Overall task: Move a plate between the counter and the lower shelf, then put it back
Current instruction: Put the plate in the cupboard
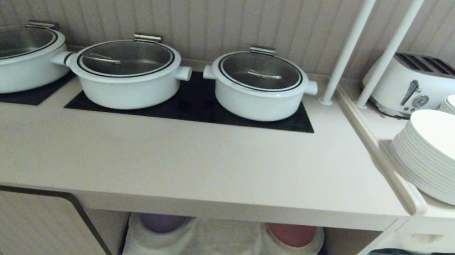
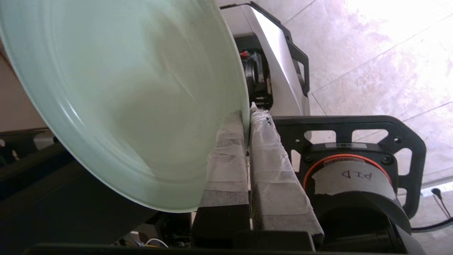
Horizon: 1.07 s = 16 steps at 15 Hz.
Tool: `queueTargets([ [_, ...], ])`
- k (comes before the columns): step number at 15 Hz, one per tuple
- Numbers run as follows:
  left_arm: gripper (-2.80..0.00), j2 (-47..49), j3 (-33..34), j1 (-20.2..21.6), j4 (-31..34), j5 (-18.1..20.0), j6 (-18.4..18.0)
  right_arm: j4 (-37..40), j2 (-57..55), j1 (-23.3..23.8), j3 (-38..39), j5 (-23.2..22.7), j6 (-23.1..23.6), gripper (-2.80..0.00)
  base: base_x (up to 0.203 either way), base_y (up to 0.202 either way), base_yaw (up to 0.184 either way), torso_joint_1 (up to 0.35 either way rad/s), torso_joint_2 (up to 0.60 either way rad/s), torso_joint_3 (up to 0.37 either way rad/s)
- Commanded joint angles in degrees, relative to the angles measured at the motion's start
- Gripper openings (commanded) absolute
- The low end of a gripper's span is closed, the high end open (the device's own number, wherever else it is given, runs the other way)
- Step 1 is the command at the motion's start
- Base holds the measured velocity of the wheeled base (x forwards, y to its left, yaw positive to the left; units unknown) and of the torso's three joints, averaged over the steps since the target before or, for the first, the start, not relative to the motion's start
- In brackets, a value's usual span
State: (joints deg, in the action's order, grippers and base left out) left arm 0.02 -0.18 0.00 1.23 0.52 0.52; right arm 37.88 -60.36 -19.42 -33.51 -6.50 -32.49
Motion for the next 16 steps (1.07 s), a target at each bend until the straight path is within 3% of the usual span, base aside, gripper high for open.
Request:
queueTargets([
  [1, -2.8, -0.02, 0.01, 0.0, 0.0, 0.0, 0.01, 0.09, -0.33, -0.09, -0.06, -0.09, -0.25, -2.8, 0.0, 0.0, 0.0, 0.0, 0.0, 0.0],
  [10, -2.8, -0.02, 0.01, 0.0, 0.0, 0.0, 0.01, 0.37, -0.2, -0.48, 0.55, -0.09, -1.68, -2.8, 0.0, 0.0, 0.0, 0.0, 0.0, 0.0],
  [16, -2.8, -0.02, 0.01, 0.0, 0.0, 0.0, 0.01, 0.18, -0.28, -0.71, 0.64, -0.18, -1.96, -2.8, 0.0, 0.0, 0.0, -0.129, 0.27, 0.145],
])
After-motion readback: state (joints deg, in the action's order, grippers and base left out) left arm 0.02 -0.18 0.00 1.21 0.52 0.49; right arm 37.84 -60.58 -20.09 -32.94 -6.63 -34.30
